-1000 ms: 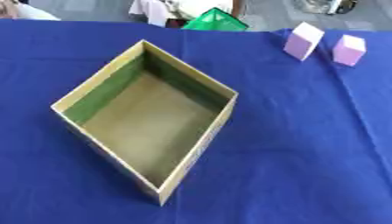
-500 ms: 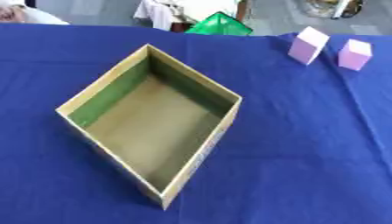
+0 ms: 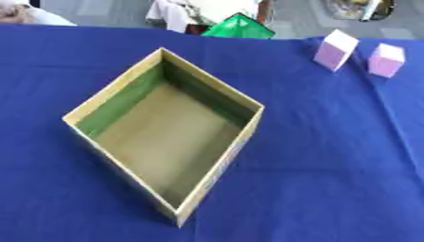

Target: Pick up objects on the table and place them in the box.

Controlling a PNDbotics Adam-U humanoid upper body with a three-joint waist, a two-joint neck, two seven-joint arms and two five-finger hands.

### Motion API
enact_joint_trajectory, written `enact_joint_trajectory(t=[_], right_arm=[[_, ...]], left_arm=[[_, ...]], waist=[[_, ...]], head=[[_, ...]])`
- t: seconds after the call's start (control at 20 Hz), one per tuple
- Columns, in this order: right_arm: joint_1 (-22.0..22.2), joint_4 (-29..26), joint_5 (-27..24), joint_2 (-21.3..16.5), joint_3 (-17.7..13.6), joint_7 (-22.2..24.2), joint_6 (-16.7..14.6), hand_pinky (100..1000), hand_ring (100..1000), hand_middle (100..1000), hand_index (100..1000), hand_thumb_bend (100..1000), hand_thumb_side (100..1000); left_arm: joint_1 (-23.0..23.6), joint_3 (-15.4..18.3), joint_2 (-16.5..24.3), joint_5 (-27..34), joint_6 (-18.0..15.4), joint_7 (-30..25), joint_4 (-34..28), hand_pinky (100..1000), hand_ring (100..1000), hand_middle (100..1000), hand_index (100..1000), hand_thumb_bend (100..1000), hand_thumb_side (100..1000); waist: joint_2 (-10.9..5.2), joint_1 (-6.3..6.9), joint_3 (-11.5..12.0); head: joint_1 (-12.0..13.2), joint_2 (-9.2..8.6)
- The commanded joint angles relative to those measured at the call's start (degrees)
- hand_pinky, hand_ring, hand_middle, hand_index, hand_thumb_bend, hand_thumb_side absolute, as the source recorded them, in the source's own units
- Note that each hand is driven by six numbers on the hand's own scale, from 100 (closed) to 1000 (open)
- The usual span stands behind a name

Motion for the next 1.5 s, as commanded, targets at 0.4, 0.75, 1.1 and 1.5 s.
enact_joint_trajectory(t=[0.4, 0.75, 1.1, 1.5], right_arm=[[-5.0, 10.2, 8.8, -1.5, 2.8, 8.5, -5.5, 913, 922, 868, 964, 297, 160], [-6.6, 12.1, 14.7, -0.5, 2.9, 14.4, -4.8, 926, 941, 891, 983, 357, 174], [-7.3, 13.4, 20.7, 0.1, 2.3, 20.4, -4.1, 939, 956, 909, 998, 479, 213], [-5.7, 13.2, 27.5, 0.9, -1.2, 27.2, -4.9, 943, 964, 926, 1000, 486, 191]], left_arm=[[-0.7, 0.1, 2.1, 0.2, 0.0, -0.5, -0.8, 796, 635, 611, 879, 556, 963], [-0.6, 0.0, 2.2, 0.3, 0.0, -0.6, -0.8, 796, 633, 611, 879, 554, 963], [-0.6, -0.1, 2.3, 0.3, 0.1, -0.8, -0.8, 797, 632, 610, 879, 550, 965], [-0.6, 0.1, 2.5, 0.3, 0.1, -0.6, -0.8, 797, 629, 609, 879, 548, 966]], waist=[[-1.37, -0.1, -0.1], [-1.31, -0.11, -0.2], [-1.1, -0.42, -0.3], [-0.46, -0.61, -0.1]], head=[[-0.6, -0.39], [-0.7, -0.28], [-0.8, -0.36], [-0.8, -0.95]])
